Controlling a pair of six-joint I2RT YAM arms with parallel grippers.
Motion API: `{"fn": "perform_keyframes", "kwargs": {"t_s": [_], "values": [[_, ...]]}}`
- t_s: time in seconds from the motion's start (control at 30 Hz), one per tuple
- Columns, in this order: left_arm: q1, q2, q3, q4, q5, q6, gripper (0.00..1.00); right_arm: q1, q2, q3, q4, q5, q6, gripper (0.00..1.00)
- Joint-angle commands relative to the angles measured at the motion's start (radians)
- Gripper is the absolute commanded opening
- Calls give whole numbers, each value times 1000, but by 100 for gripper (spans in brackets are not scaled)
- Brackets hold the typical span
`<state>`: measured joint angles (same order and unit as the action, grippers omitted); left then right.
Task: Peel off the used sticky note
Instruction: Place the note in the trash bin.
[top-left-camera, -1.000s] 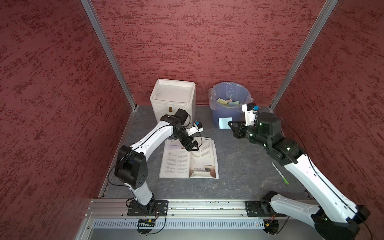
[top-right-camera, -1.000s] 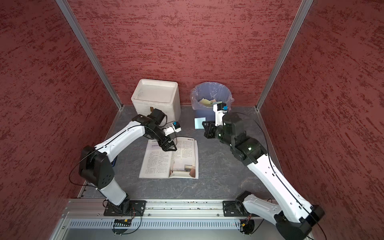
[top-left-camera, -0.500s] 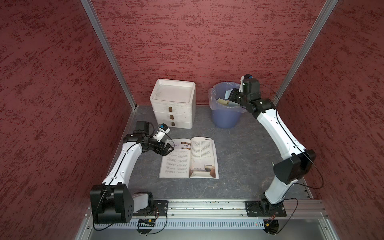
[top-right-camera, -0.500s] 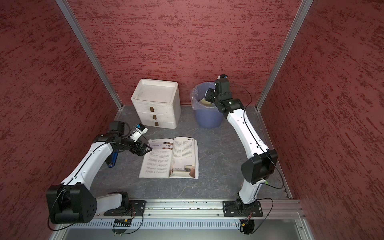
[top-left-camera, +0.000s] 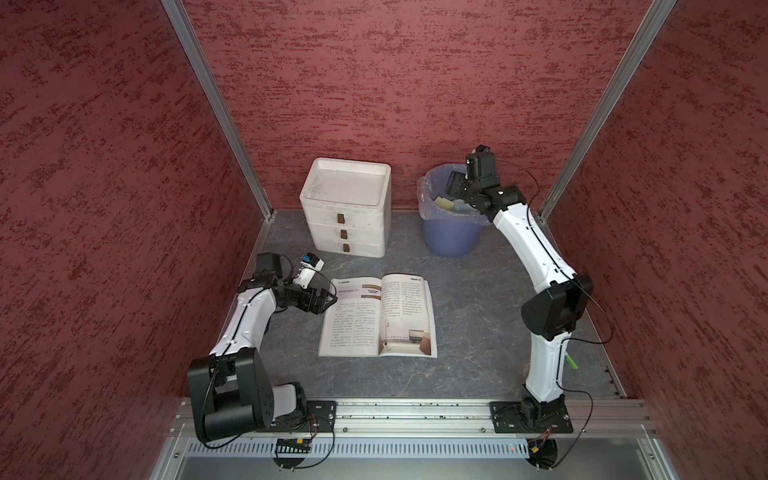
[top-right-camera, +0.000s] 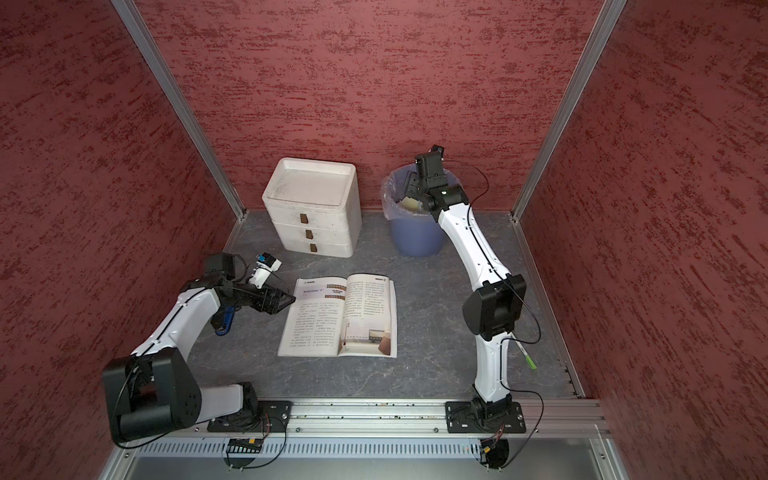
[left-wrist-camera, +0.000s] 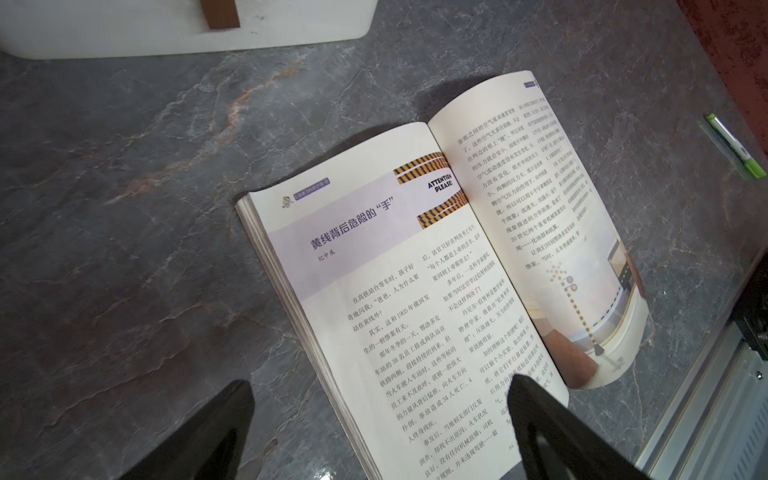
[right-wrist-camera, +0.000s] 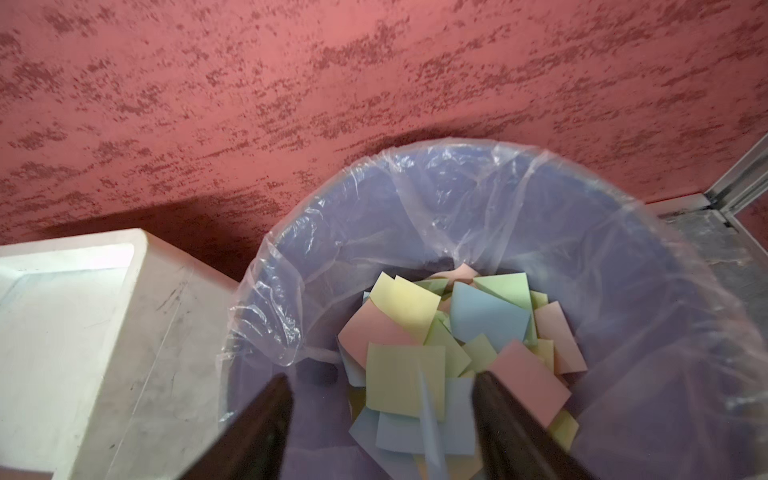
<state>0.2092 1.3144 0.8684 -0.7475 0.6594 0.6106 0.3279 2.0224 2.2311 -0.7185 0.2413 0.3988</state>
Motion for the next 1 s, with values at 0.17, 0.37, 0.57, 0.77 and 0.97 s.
{"fn": "perform_keyframes", "kwargs": {"t_s": [0.17,0.37,0.57,0.77,0.97], "values": [[-13,7,-28,-9,51,50,100,106,-44,125,-152,315,-162,99],[-14,54,-11,-42,53,78,100,159,-232,-102,-53,370,-171,99],[-8,93,-20,-77,39,153,100,160,-537,-503,73,241,-70,98],[-55,107,-49,-69,16,163,98,198,-745,-882,83,96,101,99],[-127,124,-63,-51,-61,143,89,272,-890,-1303,259,-51,294,98]]}}
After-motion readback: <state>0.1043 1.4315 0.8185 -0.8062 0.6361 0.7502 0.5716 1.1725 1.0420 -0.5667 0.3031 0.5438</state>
